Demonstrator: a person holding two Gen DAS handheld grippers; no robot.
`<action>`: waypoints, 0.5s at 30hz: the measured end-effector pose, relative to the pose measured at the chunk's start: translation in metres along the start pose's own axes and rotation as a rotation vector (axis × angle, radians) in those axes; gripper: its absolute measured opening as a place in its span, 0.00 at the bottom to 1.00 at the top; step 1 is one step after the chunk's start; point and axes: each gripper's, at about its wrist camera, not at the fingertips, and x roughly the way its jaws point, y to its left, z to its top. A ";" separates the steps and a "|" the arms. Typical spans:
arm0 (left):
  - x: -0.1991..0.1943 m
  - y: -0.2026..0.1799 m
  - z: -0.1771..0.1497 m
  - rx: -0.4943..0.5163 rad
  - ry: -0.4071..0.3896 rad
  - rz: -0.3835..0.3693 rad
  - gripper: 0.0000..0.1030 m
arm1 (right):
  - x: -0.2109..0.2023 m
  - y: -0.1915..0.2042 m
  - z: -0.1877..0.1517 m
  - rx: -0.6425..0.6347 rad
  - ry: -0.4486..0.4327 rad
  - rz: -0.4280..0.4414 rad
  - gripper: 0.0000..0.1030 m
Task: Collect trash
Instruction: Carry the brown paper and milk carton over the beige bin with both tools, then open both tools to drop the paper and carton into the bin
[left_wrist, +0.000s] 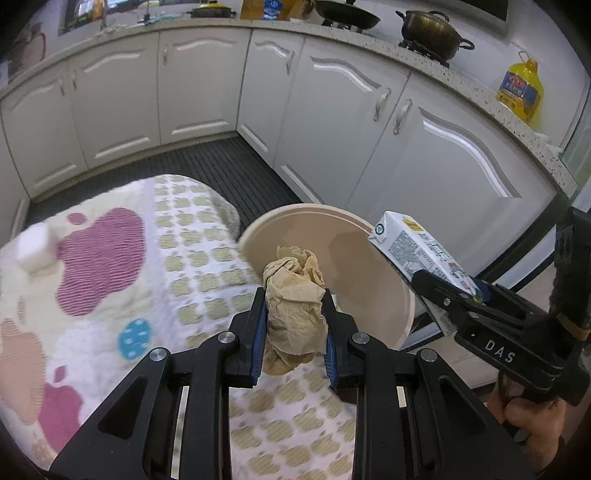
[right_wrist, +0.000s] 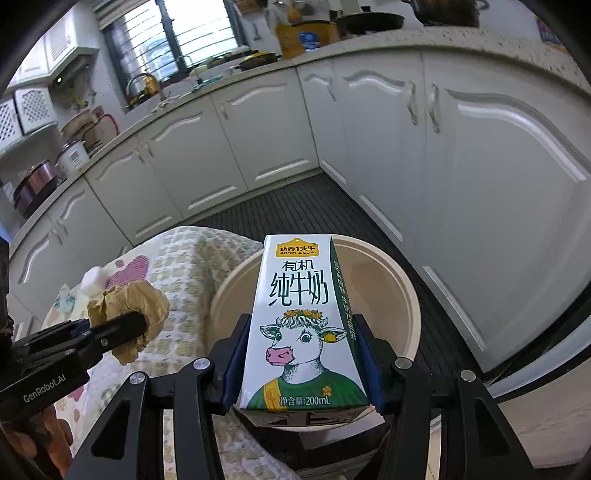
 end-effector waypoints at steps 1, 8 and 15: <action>0.005 -0.003 0.002 0.000 0.007 -0.008 0.23 | 0.002 -0.003 0.000 0.004 0.003 -0.001 0.50; 0.029 -0.019 0.012 0.021 0.036 -0.021 0.23 | 0.013 -0.018 0.001 0.024 0.020 -0.023 0.50; 0.056 -0.028 0.021 0.025 0.078 -0.024 0.23 | 0.031 -0.031 0.005 0.055 0.050 -0.039 0.50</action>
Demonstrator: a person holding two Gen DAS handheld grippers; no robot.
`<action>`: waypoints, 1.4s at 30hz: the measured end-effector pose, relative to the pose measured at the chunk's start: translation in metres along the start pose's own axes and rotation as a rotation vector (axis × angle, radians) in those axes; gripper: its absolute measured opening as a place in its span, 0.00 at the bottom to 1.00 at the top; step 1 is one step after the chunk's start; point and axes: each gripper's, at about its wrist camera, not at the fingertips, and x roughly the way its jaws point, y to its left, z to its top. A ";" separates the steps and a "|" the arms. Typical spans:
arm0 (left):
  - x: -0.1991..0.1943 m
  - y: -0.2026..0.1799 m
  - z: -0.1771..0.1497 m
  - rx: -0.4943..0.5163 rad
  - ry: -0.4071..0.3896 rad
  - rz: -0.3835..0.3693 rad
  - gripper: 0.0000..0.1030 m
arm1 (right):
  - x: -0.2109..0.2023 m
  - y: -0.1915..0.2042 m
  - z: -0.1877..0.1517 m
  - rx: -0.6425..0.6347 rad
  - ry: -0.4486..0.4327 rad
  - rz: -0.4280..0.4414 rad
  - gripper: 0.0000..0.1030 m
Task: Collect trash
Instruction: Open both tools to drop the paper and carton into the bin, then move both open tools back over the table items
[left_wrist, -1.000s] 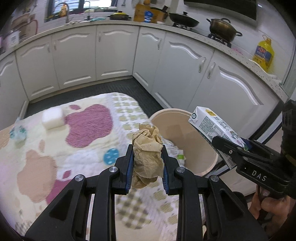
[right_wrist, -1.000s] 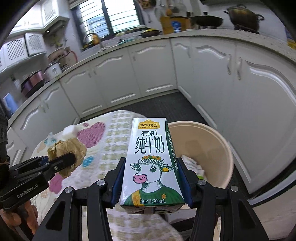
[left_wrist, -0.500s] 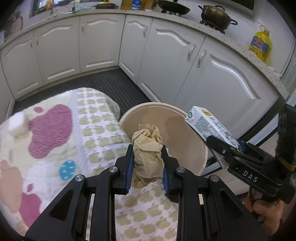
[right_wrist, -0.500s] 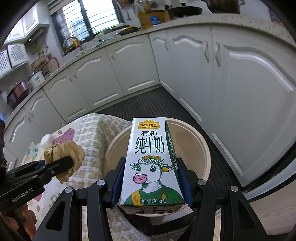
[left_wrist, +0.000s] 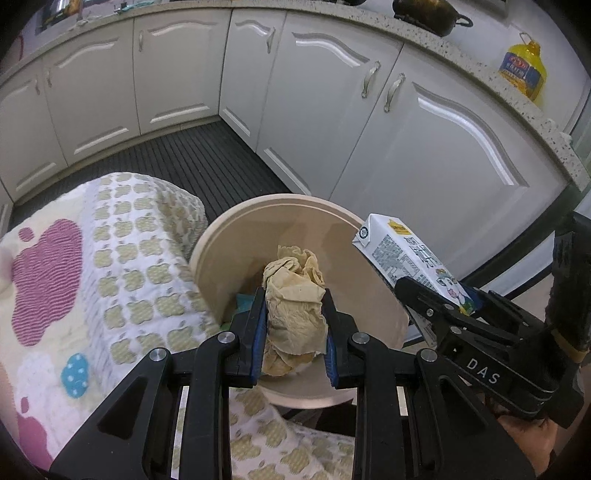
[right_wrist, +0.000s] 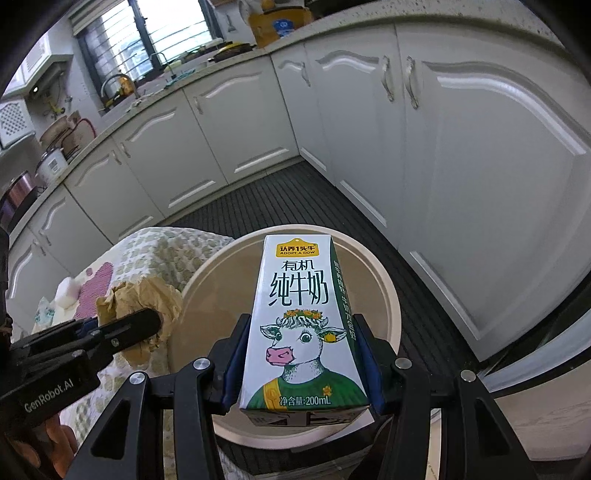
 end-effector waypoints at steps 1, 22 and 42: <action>0.003 0.000 0.001 -0.002 0.005 0.002 0.23 | 0.003 0.000 0.001 0.001 0.003 -0.003 0.50; 0.004 0.028 -0.003 -0.095 0.000 -0.007 0.56 | 0.025 -0.015 0.000 0.096 0.059 -0.003 0.57; -0.074 0.054 -0.034 -0.072 -0.134 0.135 0.56 | -0.023 0.059 -0.010 -0.044 -0.018 0.046 0.58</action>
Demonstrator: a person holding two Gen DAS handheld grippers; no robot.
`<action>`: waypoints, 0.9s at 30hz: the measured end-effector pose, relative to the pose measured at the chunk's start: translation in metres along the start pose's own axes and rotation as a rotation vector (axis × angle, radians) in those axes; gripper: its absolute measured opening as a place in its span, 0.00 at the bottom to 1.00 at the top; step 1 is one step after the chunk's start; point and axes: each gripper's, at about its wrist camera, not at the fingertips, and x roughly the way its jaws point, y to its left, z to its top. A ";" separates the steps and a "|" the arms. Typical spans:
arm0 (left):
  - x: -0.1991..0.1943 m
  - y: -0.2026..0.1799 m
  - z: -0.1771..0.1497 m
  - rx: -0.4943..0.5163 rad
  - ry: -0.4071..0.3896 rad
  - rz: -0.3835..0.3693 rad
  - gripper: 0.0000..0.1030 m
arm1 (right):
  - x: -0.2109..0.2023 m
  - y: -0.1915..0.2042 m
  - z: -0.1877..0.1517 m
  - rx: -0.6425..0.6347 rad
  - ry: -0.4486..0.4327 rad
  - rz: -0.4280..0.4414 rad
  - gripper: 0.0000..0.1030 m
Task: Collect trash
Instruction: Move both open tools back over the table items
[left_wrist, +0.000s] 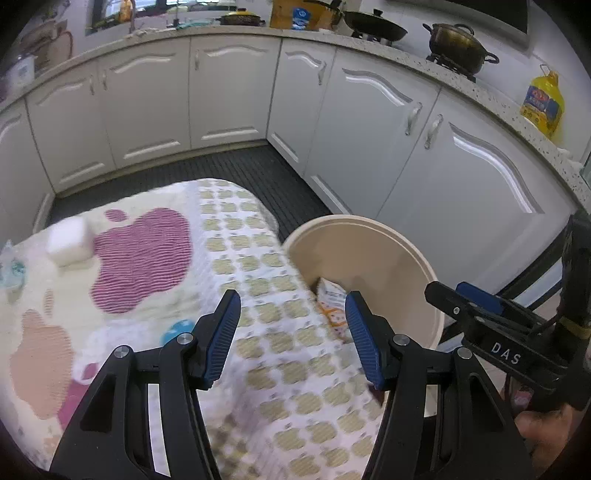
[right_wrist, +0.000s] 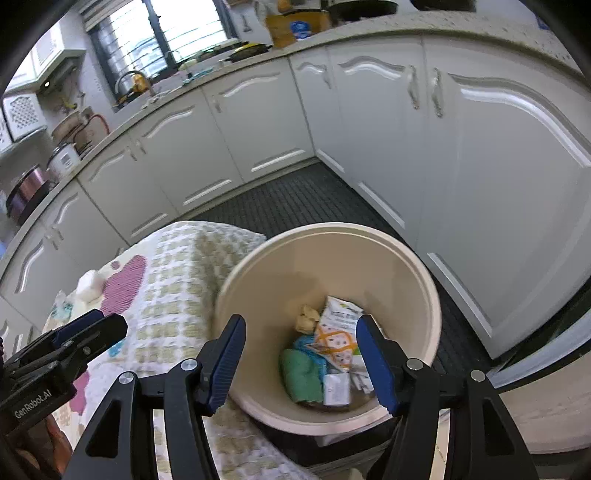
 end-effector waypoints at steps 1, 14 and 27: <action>-0.004 0.004 -0.002 -0.001 -0.006 0.006 0.56 | -0.001 0.005 0.000 -0.007 -0.001 0.005 0.59; -0.053 0.075 -0.024 -0.090 -0.050 0.062 0.56 | 0.002 0.090 -0.008 -0.151 0.016 0.104 0.62; -0.090 0.194 -0.058 -0.290 -0.058 0.159 0.56 | 0.032 0.178 -0.018 -0.297 0.071 0.196 0.64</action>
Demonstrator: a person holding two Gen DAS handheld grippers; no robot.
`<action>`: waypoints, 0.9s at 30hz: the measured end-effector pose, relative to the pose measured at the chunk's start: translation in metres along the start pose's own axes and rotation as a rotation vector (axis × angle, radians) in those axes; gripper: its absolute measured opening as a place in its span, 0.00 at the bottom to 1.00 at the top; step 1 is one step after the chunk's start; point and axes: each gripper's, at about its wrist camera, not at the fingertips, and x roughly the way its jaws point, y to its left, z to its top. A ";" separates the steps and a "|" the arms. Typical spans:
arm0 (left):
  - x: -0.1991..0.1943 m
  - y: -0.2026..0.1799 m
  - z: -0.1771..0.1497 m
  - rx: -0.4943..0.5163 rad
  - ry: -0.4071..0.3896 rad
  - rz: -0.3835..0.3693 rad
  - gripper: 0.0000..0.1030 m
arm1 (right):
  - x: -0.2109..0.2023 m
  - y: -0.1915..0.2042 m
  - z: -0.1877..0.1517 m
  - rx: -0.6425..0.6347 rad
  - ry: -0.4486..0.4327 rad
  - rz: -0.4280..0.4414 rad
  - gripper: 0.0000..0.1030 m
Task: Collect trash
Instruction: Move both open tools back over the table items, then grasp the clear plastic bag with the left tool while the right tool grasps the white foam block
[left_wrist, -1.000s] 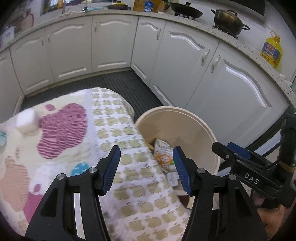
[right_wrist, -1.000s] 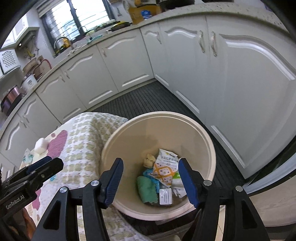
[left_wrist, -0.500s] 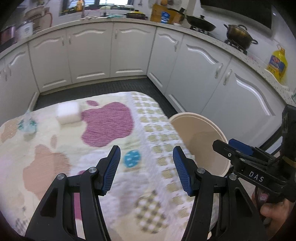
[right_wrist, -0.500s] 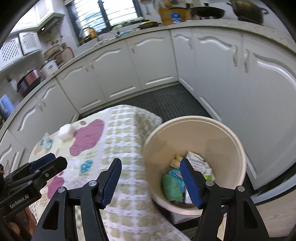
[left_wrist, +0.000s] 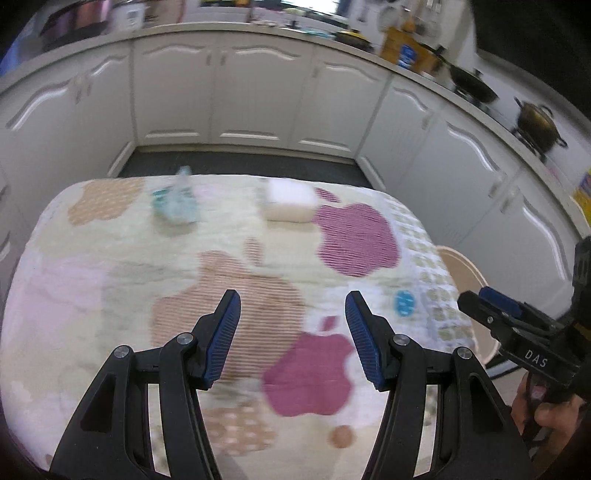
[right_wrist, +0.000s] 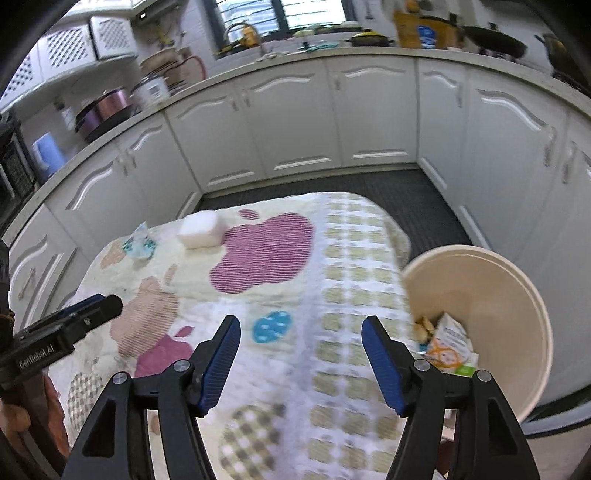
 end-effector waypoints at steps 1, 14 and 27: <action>-0.001 0.007 0.001 -0.010 -0.001 0.006 0.56 | 0.005 0.005 0.002 -0.006 0.006 0.007 0.64; 0.021 0.086 0.036 -0.135 0.019 -0.009 0.56 | 0.070 0.063 0.050 -0.104 0.020 0.067 0.68; 0.080 0.117 0.080 -0.191 0.051 0.000 0.56 | 0.153 0.098 0.092 -0.145 0.094 0.073 0.68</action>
